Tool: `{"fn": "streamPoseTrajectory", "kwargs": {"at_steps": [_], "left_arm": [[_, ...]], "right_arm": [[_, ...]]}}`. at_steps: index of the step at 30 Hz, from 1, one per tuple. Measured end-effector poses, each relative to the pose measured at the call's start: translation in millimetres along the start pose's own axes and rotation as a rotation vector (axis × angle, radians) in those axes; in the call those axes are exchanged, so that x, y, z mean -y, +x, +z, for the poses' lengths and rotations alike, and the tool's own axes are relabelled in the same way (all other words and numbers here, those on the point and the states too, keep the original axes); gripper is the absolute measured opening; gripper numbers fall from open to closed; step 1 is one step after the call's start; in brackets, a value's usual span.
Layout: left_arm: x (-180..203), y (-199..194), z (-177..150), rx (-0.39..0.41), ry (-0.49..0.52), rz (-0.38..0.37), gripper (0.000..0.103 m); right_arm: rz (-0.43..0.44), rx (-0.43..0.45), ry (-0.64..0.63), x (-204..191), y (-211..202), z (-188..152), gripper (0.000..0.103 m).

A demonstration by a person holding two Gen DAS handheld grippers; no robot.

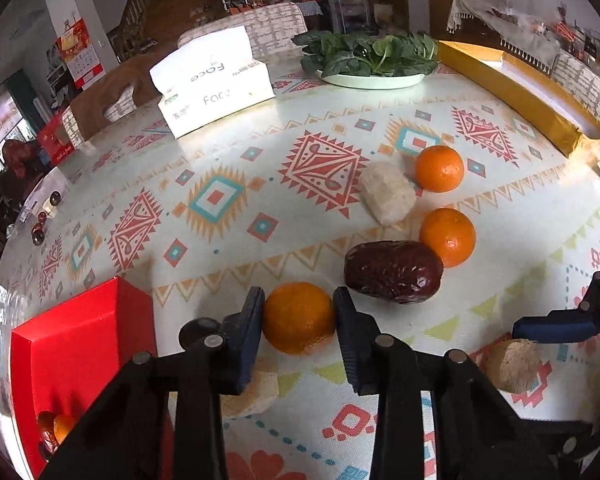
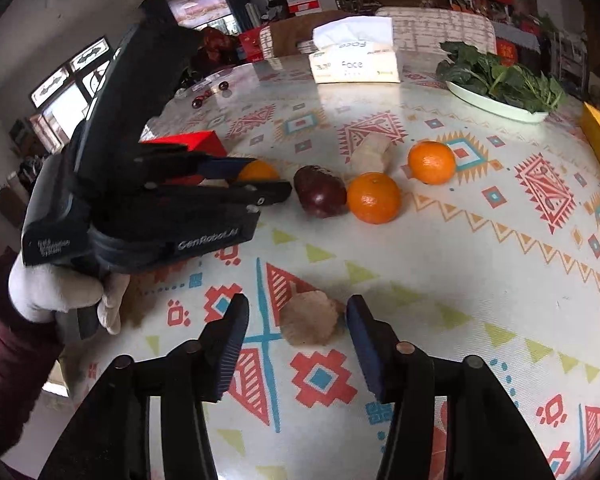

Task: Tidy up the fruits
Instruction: 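Grasp a mandarin orange with left tool while right tool reaches a beige piece, then carry orange and beige bun into the red tray and open both tools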

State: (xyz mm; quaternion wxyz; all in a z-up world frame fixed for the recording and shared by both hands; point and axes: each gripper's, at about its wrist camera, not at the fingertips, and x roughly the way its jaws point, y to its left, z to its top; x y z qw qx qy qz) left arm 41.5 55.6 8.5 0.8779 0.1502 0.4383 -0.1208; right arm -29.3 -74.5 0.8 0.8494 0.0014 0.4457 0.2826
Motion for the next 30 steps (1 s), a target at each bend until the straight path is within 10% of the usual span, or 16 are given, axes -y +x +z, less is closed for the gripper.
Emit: {"fn": "streamPoseTrajectory", "kwargs": {"at_steps": [17,30], "left_arm": [[-29,-80,-31,0.150,-0.167,-0.072,0.034],[-147,-140,-127,0.173,-0.432,0.099,0.034]], "right_arm": [[-0.123,0.026,-0.083,-14,2,-4,0.035],[-0.008,0.100,-0.153,-94,-31,30,0.034]]}}
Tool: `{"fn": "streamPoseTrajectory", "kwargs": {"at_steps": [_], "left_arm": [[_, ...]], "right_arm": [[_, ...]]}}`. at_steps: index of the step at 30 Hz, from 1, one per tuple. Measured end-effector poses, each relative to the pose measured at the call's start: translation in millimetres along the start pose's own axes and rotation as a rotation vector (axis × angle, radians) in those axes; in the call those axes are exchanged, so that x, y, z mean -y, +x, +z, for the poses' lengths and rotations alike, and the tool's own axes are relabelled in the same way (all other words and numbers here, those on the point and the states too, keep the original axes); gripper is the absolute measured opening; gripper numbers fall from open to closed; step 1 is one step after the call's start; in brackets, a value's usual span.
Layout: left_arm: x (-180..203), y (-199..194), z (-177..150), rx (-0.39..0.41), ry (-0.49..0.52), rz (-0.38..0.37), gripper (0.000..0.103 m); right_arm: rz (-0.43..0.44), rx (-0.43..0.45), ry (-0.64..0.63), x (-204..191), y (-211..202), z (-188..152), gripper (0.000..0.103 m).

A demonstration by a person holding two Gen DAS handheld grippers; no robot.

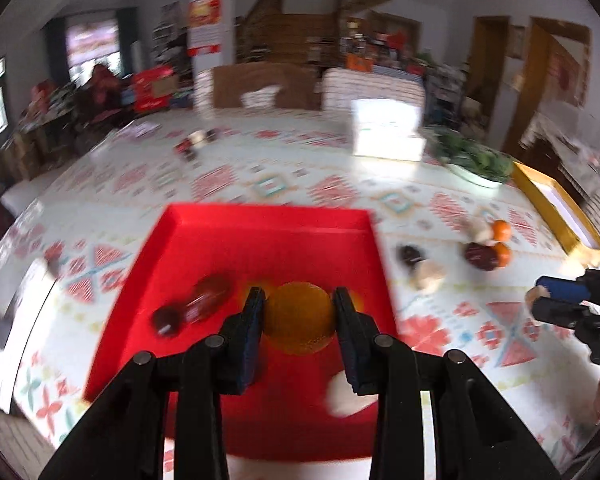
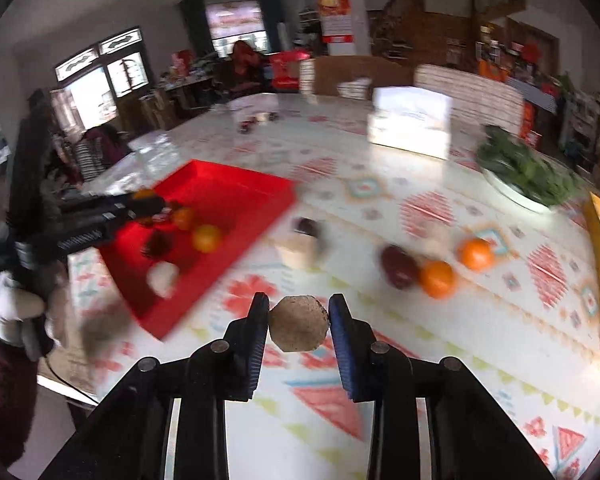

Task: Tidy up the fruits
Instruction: 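Carry orange and beige bun into the red tray and open both tools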

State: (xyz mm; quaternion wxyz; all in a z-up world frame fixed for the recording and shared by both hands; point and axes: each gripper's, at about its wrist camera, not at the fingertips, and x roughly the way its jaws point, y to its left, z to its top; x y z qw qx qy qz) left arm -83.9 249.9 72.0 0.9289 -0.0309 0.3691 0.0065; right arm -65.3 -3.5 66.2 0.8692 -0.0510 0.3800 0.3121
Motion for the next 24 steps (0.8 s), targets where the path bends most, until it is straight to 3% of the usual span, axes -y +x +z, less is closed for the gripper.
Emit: {"fn": "streamPoseTrajectory", "kwargs": {"at_steps": [6,12,24], "left_arm": [[-46,8,-19,-0.026,-0.070,0.073,0.034],[-72,12,-31,-0.047,-0.101,0.067,0.034],[-77,22,-40,-0.062,-0.135,0.038,0.037]], "right_arm": [[0.123,-0.041,-0.018,-49,41,28,0.034],[0.222,-0.099,0.037,-77,96,58,0.034],[0.156,-0.166,0.057,-93,175,89,0.034]]}}
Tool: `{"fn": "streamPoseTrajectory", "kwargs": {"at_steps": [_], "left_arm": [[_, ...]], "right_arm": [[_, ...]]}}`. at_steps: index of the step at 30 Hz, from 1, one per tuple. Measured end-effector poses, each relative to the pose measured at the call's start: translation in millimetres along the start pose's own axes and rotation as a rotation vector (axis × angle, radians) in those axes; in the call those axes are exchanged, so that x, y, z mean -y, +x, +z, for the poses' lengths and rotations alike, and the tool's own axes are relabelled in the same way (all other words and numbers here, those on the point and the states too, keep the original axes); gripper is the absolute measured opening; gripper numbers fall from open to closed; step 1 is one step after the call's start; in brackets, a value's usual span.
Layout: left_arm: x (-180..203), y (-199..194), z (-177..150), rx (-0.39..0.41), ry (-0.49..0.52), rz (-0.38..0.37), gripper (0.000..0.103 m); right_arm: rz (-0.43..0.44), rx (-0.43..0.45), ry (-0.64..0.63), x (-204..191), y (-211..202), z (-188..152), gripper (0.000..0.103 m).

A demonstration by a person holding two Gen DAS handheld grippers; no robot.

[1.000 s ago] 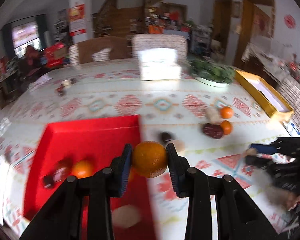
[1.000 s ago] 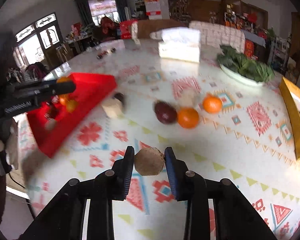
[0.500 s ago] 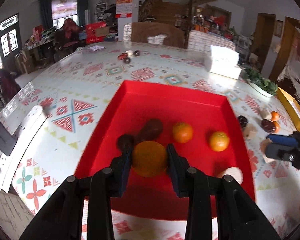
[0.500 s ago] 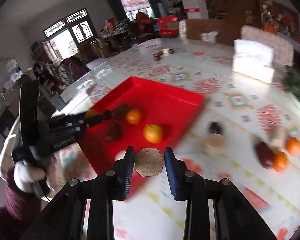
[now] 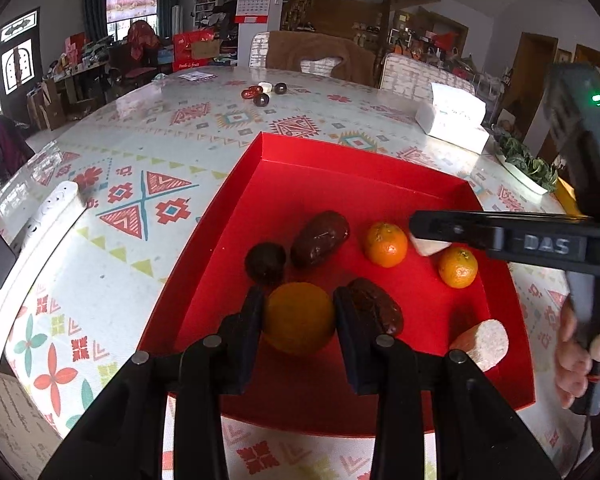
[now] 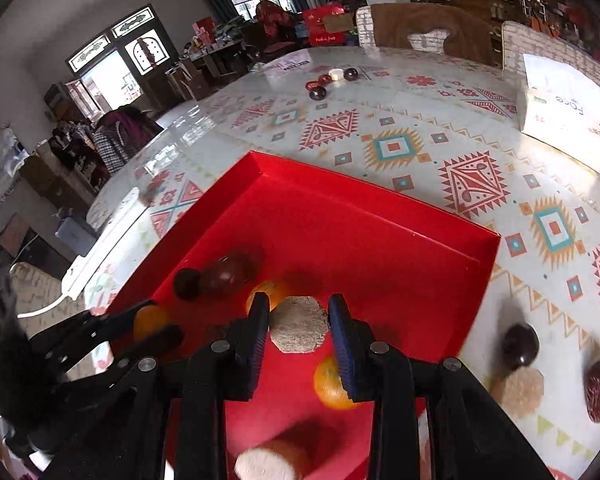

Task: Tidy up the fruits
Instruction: 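Carry orange and beige bun into the red tray and open both tools, then withdraw both open tools from the tray toward the loose fruit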

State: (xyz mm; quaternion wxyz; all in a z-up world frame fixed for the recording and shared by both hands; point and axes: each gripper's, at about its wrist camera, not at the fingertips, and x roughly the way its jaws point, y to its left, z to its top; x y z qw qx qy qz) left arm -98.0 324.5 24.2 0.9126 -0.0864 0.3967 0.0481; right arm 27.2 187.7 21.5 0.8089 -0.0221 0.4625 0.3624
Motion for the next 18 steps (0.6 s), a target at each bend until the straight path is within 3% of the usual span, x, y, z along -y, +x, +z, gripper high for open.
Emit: {"fn": "streamPoseTrajectory", "kwargs": {"at_steps": [3,11,18], "left_arm": [[1,-5,0,0.018,-0.003,-0.001,0.049],[15,-36,-1,0.087,0.000,-0.008,0.058],[40,-60,-7,0.131,0.023,-0.061,0.066]], "right_arm": [[-0.001,0.006,0.023,6,0,2,0.034],[-0.021,0.085,0.033,18,-36,4,0.034],[-0.062,0.146,0.080,55,-89,-22,0.036]]}}
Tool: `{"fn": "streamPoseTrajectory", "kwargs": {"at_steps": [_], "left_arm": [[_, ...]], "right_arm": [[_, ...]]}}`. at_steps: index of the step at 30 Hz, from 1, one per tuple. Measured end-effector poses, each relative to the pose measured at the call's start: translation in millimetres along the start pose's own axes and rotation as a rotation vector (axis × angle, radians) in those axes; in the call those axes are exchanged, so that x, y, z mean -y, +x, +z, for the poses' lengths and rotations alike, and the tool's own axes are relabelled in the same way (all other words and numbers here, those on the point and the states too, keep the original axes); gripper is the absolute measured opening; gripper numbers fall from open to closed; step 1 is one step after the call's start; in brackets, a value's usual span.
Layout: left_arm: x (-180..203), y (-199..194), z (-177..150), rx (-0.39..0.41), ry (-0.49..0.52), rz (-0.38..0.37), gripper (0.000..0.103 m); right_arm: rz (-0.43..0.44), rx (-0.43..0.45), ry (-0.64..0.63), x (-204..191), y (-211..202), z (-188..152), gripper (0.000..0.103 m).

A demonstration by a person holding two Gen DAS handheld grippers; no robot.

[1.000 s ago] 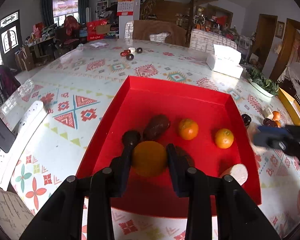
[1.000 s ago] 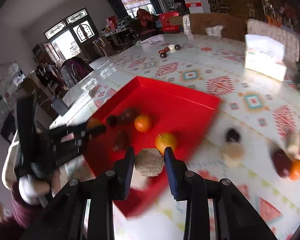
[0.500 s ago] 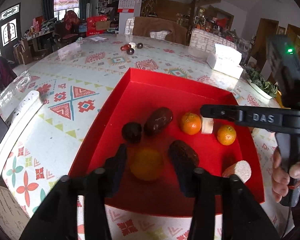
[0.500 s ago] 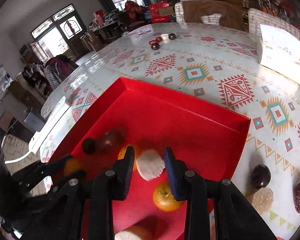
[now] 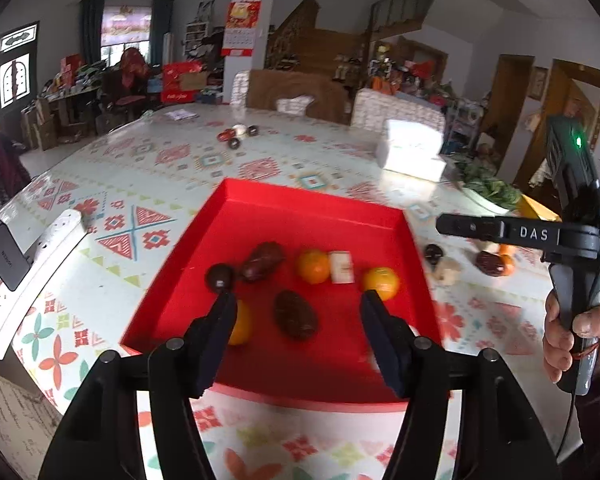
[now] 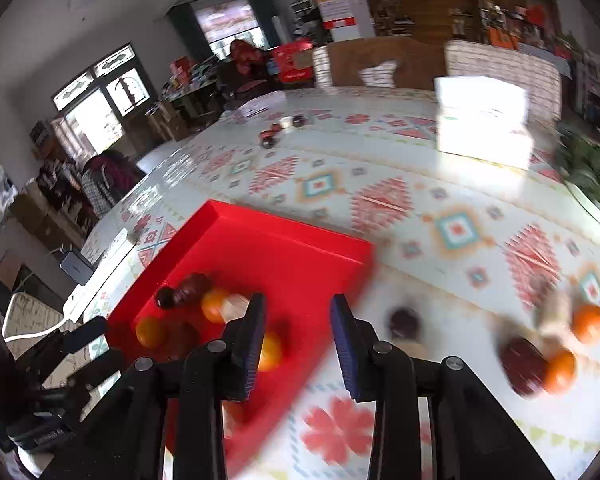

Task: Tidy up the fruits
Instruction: 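Withdraw both open tools from the tray toward the loose fruit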

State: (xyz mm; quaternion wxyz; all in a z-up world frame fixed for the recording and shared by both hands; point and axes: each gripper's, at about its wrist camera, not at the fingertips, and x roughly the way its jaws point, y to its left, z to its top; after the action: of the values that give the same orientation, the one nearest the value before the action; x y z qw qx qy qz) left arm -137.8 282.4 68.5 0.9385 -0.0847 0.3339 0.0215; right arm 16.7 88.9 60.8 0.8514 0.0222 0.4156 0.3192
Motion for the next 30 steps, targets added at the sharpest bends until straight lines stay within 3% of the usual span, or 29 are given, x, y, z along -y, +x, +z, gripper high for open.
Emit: {"fn": "streamPoseTrajectory", "kwargs": {"at_steps": [17,25,30], "left_arm": [[90,-6,-8,-0.011,0.121,-0.117,0.067],[109,13,-14,-0.055,0.149,-0.141,0.068],[111,26,-16,-0.078,0.150,-0.141,0.068]], "right_arm": [[-0.170,0.091,0.154,122,-118,-56,0.042],[-0.200,0.126,0.312,190,-145,-68,0.043],[-0.196,0.134,0.362,213,-139,-66,0.043]]}}
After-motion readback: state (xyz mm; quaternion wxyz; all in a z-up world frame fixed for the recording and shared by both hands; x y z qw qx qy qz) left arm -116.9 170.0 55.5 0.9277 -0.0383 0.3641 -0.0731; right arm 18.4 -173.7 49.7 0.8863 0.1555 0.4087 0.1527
